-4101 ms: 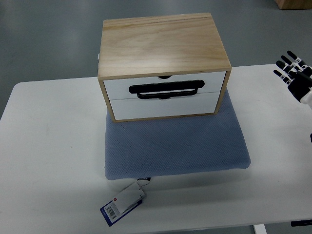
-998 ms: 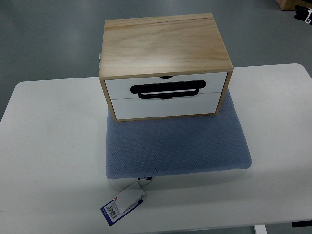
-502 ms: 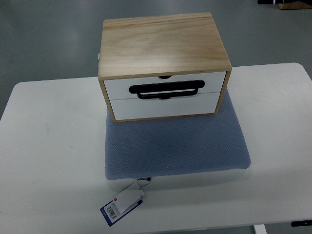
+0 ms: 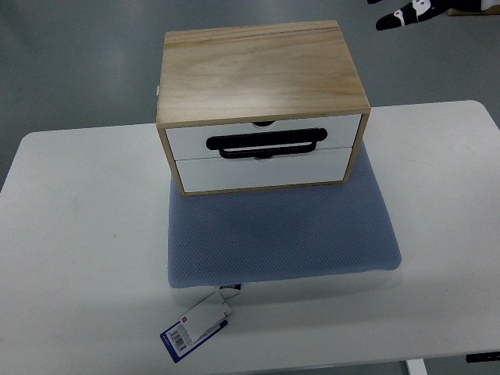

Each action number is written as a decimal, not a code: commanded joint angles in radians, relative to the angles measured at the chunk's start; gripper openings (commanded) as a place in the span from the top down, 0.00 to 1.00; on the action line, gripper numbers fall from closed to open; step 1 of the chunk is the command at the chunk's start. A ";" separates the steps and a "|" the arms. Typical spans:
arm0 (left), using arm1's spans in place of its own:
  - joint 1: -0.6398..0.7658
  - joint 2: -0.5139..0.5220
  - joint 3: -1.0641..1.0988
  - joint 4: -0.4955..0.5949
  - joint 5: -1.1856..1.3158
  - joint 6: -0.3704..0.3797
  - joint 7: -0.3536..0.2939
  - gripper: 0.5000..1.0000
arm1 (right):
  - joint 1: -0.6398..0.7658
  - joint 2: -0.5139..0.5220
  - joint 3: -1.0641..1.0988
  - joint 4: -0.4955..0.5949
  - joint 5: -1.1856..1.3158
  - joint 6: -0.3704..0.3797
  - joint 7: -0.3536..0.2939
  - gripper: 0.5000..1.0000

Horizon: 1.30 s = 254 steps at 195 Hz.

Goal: Open wood drawer with right hand
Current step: 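Move the right hand over the cabinet toward the black drawer handle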

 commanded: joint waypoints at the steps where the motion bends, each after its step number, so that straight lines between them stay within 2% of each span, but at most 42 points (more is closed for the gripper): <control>1: 0.000 0.000 0.000 0.000 0.000 0.000 0.000 0.00 | 0.094 0.043 -0.101 0.003 0.001 0.014 0.004 0.14; 19: 0.000 0.000 0.000 0.000 0.000 0.000 0.000 0.00 | 0.171 0.090 -0.195 0.009 0.006 0.027 0.010 0.14; 30: 0.000 0.000 0.000 0.000 0.000 0.000 0.000 0.00 | 0.171 0.090 -0.195 0.009 0.006 0.027 0.010 0.14; 31: 0.000 0.000 0.000 0.000 0.000 0.000 0.000 0.00 | 0.215 0.114 -0.253 0.009 0.007 0.049 0.013 0.14; 39: 0.000 0.000 0.000 0.000 0.000 0.000 0.000 0.00 | 0.247 0.138 -0.295 0.009 0.010 0.071 0.015 0.14; 54: 0.000 0.000 0.000 0.000 0.000 0.000 0.000 0.00 | 0.261 0.153 -0.312 0.009 0.010 0.077 0.015 0.14; 55: 0.000 0.000 0.000 0.000 0.000 -0.001 0.000 0.00 | 0.282 0.188 -0.339 0.009 0.012 0.080 0.015 0.14; 78: 0.000 0.000 0.000 0.000 0.000 0.000 0.000 0.00 | 0.287 0.224 -0.358 0.009 0.022 0.074 0.015 0.14; 79: 0.000 0.000 0.000 0.000 0.000 0.000 0.000 0.00 | 0.293 0.257 -0.368 0.009 0.038 0.071 0.013 0.14; 96: 0.000 0.000 0.000 0.000 0.000 0.000 0.000 0.00 | 0.309 0.309 -0.401 0.009 0.094 0.054 0.007 0.14; 106: 0.000 0.000 0.000 0.000 0.000 0.000 0.000 0.00 | 0.309 0.309 -0.401 0.009 0.094 0.054 0.007 0.14; 109: 0.000 0.000 0.000 0.000 0.000 0.000 0.000 0.00 | 0.327 0.352 -0.428 0.009 0.150 0.028 0.003 0.14; 138: 0.000 0.000 0.000 0.000 0.000 0.000 0.000 0.00 | 0.352 0.421 -0.474 0.009 0.225 0.002 0.001 0.14; 181: 0.000 0.000 0.000 0.000 0.000 0.000 0.000 0.00 | 0.376 0.471 -0.520 0.016 0.266 0.036 0.001 0.14; 182: 0.000 0.000 0.000 0.000 0.000 0.000 0.000 0.00 | 0.375 0.475 -0.520 0.019 0.268 0.059 0.000 0.14; 201: 0.000 0.000 0.000 0.000 0.000 0.000 0.000 0.00 | 0.369 0.483 -0.523 0.033 0.268 0.082 -0.006 0.14; 235: 0.000 0.000 0.000 0.000 0.000 0.000 0.000 0.00 | 0.350 0.506 -0.520 0.043 0.268 0.054 -0.016 0.14; 236: 0.000 0.000 0.000 0.000 0.000 0.000 0.000 0.00 | 0.340 0.516 -0.514 0.046 0.268 0.022 -0.016 0.15; 238: 0.000 0.000 0.000 0.000 0.000 0.000 0.000 0.00 | 0.335 0.518 -0.513 0.046 0.268 0.011 -0.017 0.15; 254: 0.000 0.000 0.000 0.000 0.000 0.000 0.000 0.00 | 0.315 0.524 -0.511 0.055 0.268 -0.041 -0.019 0.15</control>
